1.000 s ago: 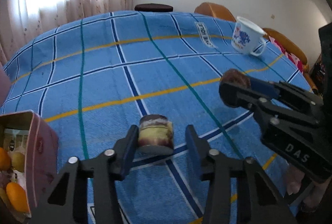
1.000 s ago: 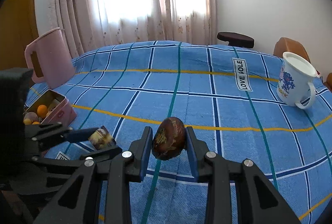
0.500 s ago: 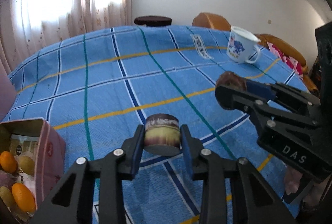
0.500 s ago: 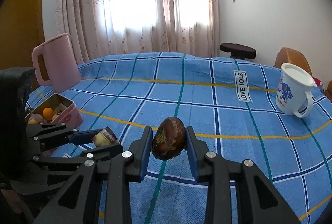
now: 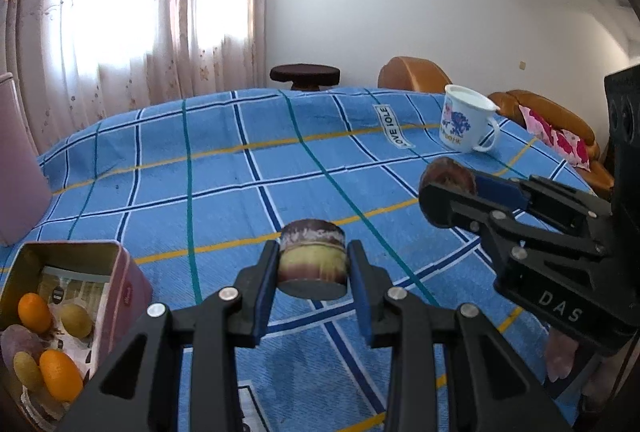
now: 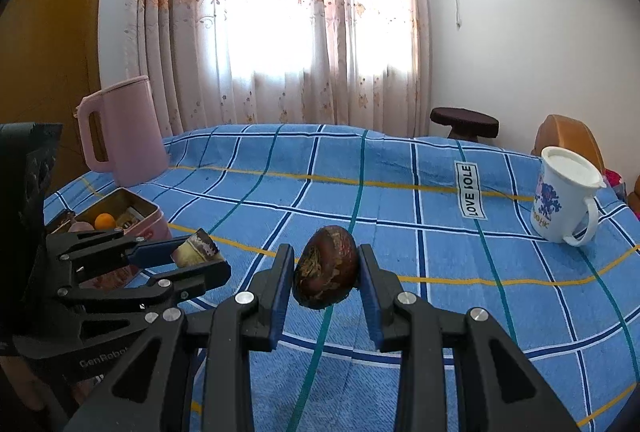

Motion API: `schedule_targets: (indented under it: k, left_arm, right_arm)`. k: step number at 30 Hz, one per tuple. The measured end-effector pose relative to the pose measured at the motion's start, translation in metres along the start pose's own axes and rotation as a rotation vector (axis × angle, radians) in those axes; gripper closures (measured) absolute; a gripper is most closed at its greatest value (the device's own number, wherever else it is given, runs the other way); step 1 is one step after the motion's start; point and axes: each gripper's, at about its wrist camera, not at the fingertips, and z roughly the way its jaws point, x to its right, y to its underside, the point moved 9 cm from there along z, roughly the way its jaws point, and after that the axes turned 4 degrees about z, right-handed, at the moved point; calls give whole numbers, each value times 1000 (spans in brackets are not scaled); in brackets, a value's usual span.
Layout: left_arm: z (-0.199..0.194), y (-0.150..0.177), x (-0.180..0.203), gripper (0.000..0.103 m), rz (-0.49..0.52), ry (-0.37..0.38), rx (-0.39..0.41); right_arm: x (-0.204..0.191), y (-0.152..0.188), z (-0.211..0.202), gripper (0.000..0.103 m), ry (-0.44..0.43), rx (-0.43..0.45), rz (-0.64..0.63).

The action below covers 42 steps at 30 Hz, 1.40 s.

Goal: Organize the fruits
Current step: 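Carry the brown oval fruit and cylindrical item over the tin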

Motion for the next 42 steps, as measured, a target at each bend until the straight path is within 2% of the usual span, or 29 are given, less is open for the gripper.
schedule_targets:
  k: [22, 42]
  left_arm:
    - [-27, -8, -6, 67, -18, -36, 137]
    - [-55, -9, -7, 67, 2, -73, 244]
  right_arm:
    - [-6, -9, -18, 69, 4, 102, -37]
    - [-24, -7, -37, 69, -36, 178, -63]
